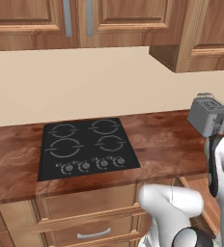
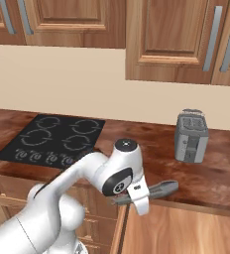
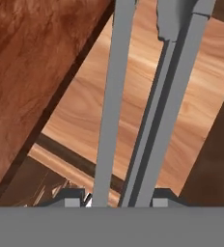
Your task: Take the tongs from the drawer on the right and place them on the dining counter next to the tray containing the hot dog.
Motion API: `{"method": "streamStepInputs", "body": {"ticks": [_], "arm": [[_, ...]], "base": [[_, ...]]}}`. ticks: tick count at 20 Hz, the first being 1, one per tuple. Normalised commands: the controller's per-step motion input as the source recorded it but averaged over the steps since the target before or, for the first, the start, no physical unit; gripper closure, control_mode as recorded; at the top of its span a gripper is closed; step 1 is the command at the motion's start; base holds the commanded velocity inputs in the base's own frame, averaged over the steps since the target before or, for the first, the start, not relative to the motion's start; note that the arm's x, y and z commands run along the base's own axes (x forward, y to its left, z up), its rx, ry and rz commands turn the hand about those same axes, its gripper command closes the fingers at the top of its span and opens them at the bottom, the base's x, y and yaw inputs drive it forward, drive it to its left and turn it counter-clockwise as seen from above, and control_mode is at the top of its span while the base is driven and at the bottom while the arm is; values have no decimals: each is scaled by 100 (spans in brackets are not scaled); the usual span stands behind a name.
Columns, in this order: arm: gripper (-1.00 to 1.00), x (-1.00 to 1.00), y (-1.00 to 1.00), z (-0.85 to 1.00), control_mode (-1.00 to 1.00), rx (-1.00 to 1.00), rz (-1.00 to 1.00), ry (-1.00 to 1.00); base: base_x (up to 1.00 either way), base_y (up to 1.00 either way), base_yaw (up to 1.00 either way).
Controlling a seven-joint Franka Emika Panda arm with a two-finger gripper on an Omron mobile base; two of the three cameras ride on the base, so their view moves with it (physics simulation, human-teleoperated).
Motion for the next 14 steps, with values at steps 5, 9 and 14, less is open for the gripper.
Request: {"method": "streamStepInputs", "body": {"ticks": [5, 9, 14], "arm": [[100, 0, 100, 94, -100, -3, 0, -1], [100, 1, 100, 69, -100, 0, 3, -9], [100, 0, 94, 30, -100, 1, 16, -11]], "base": [[0, 0, 0], [0, 0, 0], [0, 0, 0]]}}
